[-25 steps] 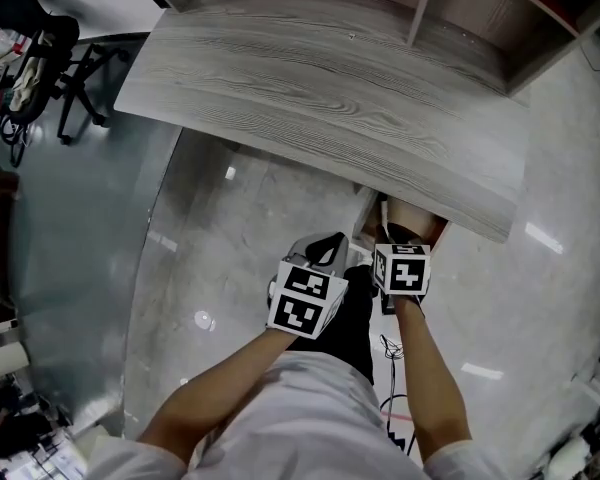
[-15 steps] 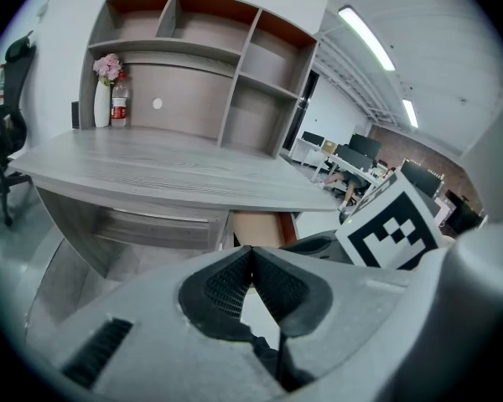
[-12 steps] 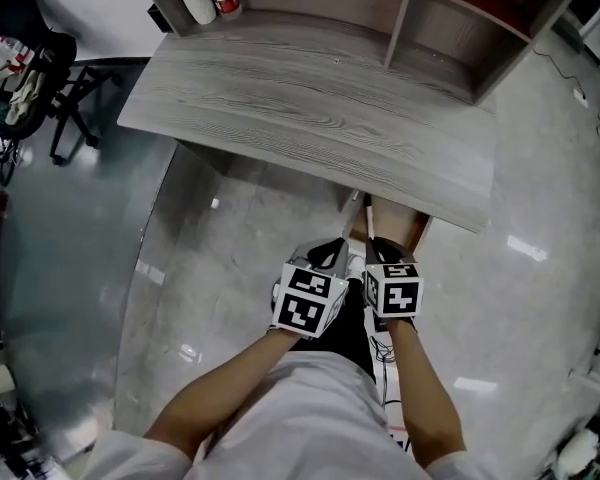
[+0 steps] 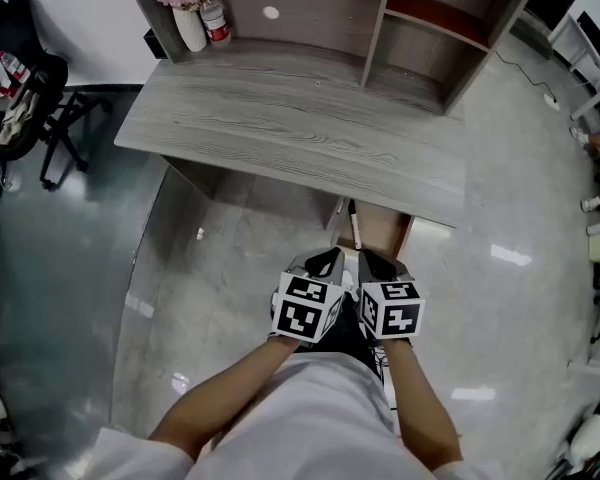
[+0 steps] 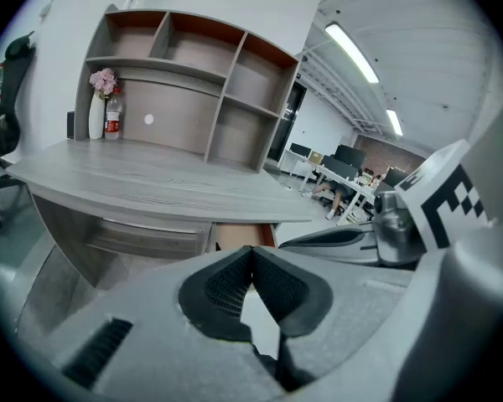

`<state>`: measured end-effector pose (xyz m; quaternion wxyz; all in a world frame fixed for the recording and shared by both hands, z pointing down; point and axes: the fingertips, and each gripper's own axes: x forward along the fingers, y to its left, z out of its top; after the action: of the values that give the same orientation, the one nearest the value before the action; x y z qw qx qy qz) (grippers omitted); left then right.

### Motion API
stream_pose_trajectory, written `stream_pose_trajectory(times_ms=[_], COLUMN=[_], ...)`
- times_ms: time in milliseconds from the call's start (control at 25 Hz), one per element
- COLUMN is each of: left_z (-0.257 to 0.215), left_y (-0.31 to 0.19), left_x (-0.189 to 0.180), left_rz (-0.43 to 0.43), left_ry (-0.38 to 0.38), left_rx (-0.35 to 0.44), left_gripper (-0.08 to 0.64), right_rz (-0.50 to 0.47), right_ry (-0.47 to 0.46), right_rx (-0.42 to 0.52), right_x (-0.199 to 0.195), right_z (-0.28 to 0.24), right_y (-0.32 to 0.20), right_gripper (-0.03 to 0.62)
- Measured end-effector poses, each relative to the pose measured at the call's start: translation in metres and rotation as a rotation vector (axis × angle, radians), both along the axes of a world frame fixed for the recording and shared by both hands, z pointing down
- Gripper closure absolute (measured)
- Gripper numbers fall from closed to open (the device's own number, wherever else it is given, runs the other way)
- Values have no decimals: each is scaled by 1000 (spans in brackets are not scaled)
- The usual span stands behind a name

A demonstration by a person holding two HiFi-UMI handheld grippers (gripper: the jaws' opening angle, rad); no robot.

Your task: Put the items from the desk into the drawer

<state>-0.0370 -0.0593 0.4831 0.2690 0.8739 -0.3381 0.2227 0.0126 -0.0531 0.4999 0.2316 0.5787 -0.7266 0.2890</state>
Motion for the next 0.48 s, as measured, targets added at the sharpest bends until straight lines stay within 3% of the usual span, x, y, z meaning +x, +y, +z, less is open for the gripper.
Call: stream_pose_trajectory(times_ms=[240,480], left_z=[-21,-33], left_y=[10,15], left_x=[7,10], left_rz=[32,61], left_ry=[40,50], left_rx=[27,60], left_gripper=[555,555], right_rz=[29,29], right_ry=[-57,-46], right_rx=[69,120], right_x=[-3,-5], right_z=[-38,-58], right_y=[12,17], right_gripper=[591,591])
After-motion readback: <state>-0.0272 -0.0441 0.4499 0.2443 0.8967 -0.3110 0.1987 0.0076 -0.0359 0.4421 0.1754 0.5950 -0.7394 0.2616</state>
